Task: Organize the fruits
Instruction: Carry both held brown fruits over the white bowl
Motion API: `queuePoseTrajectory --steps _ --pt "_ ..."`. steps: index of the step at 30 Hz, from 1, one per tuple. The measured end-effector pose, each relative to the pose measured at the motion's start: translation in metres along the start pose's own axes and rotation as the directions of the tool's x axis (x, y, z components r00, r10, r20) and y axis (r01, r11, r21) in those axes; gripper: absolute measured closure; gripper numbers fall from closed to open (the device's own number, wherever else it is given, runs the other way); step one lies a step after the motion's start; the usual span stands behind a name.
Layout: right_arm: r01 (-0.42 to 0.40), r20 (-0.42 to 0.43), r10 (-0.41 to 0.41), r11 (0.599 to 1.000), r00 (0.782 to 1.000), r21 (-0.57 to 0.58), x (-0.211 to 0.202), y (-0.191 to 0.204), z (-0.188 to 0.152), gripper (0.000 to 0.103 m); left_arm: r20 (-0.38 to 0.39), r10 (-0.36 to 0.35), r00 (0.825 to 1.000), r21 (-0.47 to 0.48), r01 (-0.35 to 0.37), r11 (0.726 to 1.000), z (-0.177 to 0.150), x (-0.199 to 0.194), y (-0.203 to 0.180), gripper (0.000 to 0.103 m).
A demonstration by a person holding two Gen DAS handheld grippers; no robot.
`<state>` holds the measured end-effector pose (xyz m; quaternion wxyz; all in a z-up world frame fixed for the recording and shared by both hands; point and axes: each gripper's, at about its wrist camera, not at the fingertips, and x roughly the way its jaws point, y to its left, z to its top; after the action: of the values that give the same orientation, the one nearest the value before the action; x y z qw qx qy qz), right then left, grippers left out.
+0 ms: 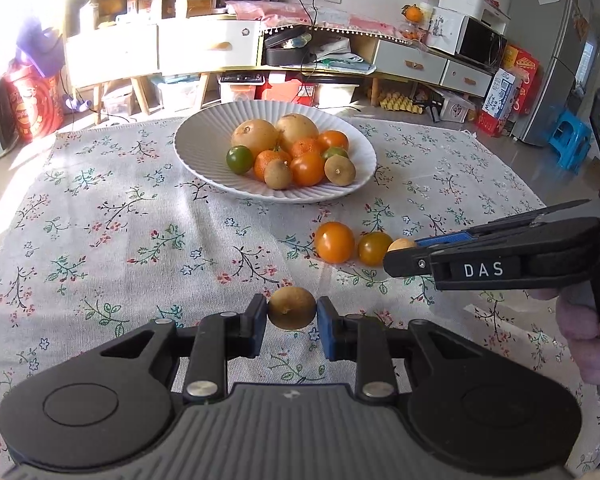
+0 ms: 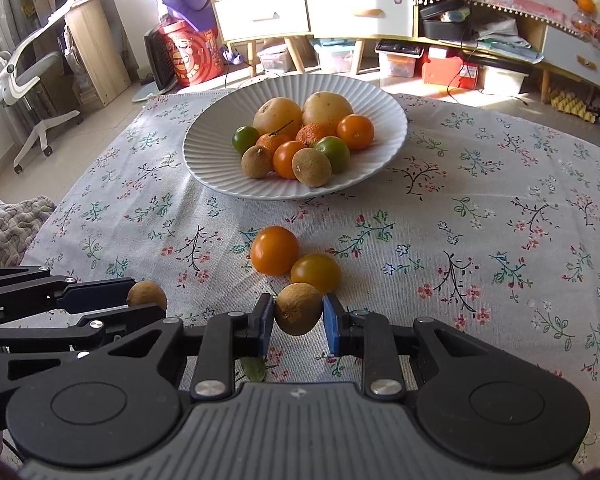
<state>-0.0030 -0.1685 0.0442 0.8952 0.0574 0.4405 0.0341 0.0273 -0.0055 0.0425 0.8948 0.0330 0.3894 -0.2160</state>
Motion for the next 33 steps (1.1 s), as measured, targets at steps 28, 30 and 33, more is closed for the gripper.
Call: queuePoseTrajectory --steps 28,30,33 --pt "-0.116 0.177 0.088 0.982 0.98 0.152 0.031 -0.063 0.08 0.079 0.073 0.027 0.997 -0.031 -0.025 0.999 0.126 0.081 0.014 0.085" --pt "-0.125 0.188 0.095 0.98 0.978 0.152 0.036 -0.067 0.083 0.079 0.057 0.034 0.998 -0.041 -0.031 0.999 0.132 0.089 0.018 0.085" --pt "-0.144 0.206 0.11 0.977 0.972 0.157 0.041 -0.073 0.086 0.079 0.031 0.045 0.999 -0.053 -0.043 0.998 0.139 0.099 0.022 0.085"
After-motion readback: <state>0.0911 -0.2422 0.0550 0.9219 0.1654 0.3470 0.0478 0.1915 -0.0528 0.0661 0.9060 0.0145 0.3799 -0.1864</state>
